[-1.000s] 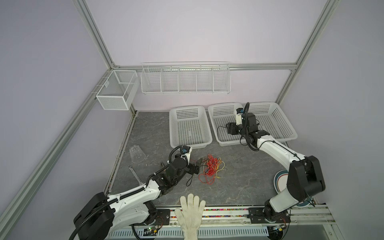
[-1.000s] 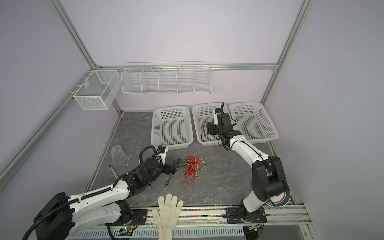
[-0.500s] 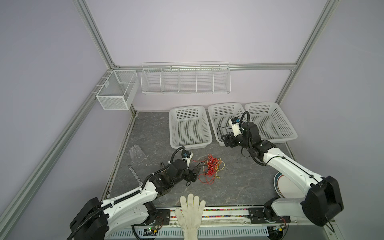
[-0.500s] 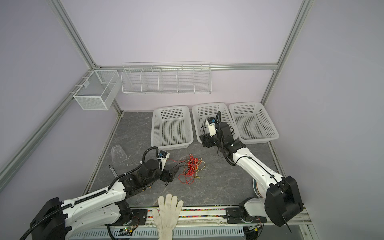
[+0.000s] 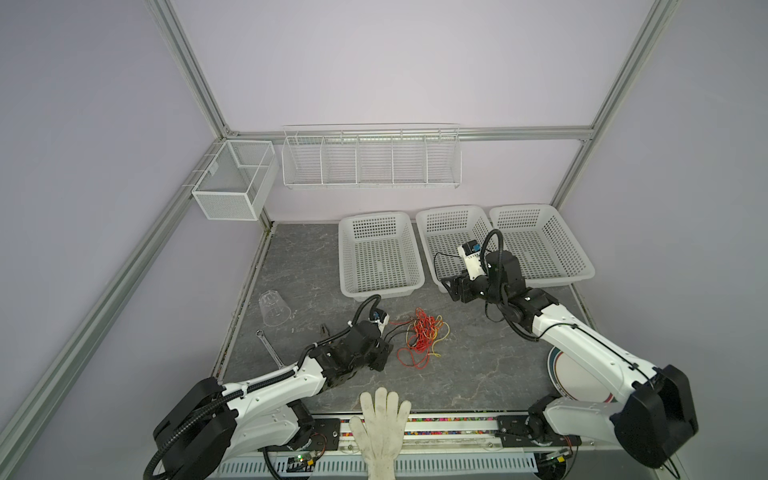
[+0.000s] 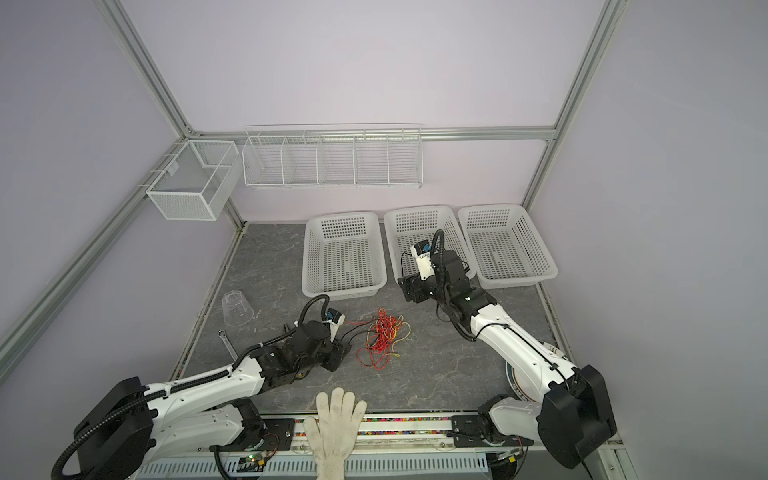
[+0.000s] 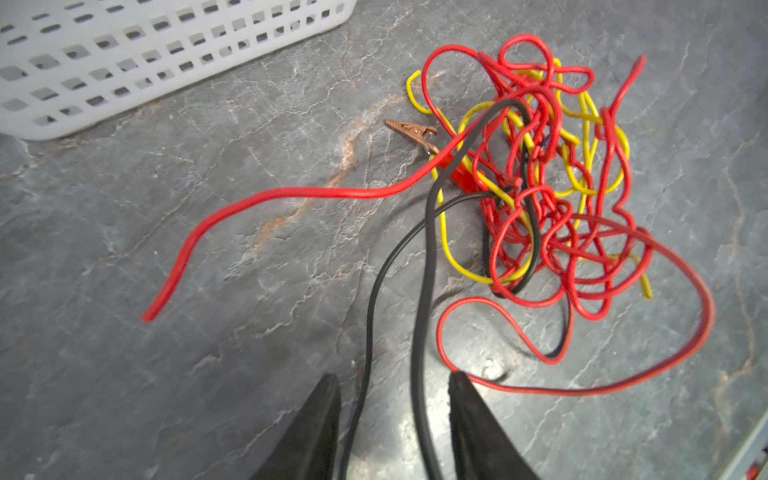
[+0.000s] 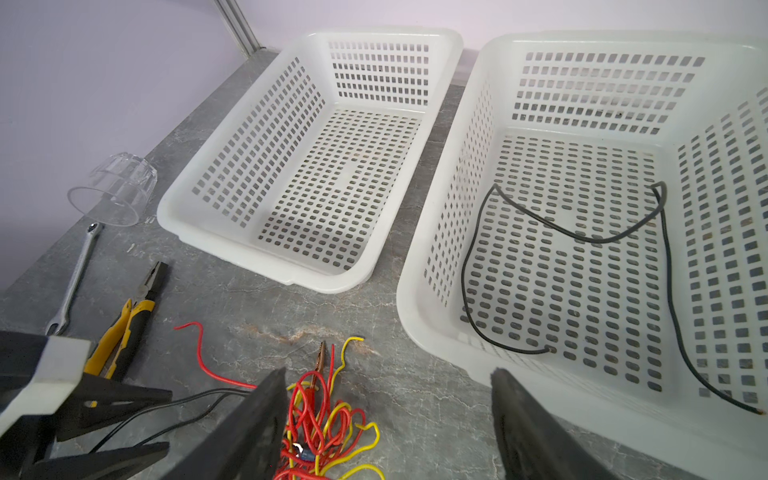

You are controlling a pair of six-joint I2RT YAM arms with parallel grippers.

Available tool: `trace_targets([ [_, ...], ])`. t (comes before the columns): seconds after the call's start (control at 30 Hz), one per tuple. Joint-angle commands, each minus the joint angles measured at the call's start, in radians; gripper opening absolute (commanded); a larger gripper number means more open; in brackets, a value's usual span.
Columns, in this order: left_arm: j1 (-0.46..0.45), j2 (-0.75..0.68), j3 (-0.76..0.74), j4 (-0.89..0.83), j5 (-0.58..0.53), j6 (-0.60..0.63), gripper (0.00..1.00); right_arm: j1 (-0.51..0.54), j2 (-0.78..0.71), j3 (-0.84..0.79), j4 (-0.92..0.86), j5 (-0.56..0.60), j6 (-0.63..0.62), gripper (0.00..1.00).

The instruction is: Untangle the cables

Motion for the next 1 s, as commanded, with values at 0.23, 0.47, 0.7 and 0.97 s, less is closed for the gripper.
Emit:
trace_targets([
  [0.23, -0.007, -0.077, 0.056, 0.060, -0.034, -0.008, 0.00, 0.084, 0.017, -0.112, 0.006, -0.054, 0.022, 0.78],
  [0.47, -0.007, -0.086, 0.109, 0.039, -0.028, 0.002, 0.00, 0.179, 0.009, -0.218, 0.080, -0.050, 0.063, 0.82],
  [0.7, -0.007, -0.044, 0.214, -0.015, 0.000, 0.005, 0.00, 0.243, 0.163, -0.227, 0.159, 0.071, 0.110, 0.91],
  [0.97, -0.009, -0.019, 0.341, -0.105, 0.016, -0.002, 0.00, 0.254, 0.335, -0.181, 0.181, 0.107, 0.165, 0.78],
])
